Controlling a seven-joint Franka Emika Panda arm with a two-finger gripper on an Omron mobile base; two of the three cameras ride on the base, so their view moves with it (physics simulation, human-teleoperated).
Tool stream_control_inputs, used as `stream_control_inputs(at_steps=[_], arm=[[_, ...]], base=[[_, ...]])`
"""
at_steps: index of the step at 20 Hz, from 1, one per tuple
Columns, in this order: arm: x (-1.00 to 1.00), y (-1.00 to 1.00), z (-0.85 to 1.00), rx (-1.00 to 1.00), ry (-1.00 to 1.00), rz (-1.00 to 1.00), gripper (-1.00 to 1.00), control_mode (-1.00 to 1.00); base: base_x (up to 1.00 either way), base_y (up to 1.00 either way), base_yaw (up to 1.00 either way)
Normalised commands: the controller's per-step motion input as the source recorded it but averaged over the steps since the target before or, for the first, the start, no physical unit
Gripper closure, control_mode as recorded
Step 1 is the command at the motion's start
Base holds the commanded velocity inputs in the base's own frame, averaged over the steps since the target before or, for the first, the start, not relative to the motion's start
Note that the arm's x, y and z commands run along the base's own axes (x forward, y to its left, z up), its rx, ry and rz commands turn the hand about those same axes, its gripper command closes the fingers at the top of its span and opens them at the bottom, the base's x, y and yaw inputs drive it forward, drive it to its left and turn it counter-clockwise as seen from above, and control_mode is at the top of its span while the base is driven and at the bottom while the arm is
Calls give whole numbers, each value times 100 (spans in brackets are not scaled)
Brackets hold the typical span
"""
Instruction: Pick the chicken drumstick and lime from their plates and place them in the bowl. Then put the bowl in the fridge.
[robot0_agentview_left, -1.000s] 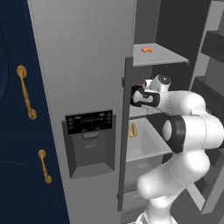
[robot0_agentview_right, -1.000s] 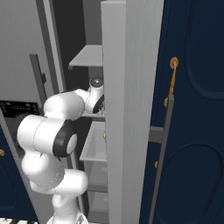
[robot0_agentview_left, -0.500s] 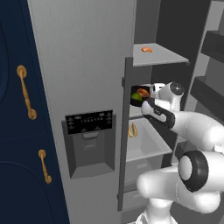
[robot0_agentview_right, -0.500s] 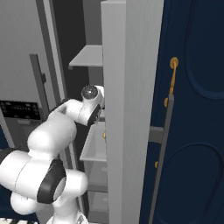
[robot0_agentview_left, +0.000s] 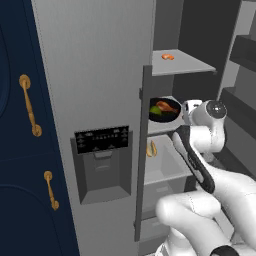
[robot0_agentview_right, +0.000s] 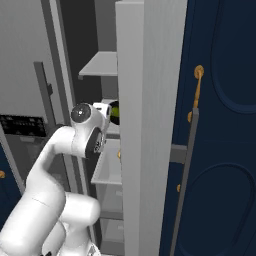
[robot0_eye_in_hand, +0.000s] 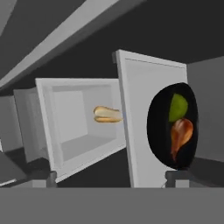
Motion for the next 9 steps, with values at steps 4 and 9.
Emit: stream_control_inputs(at_steps=[4, 9], arm=[[-100, 0, 0, -12, 2, -5, -100, -100], [-100, 0, 0, -9, 0, -3, -100, -100]], base=[[0, 0, 0], [0, 0, 0]])
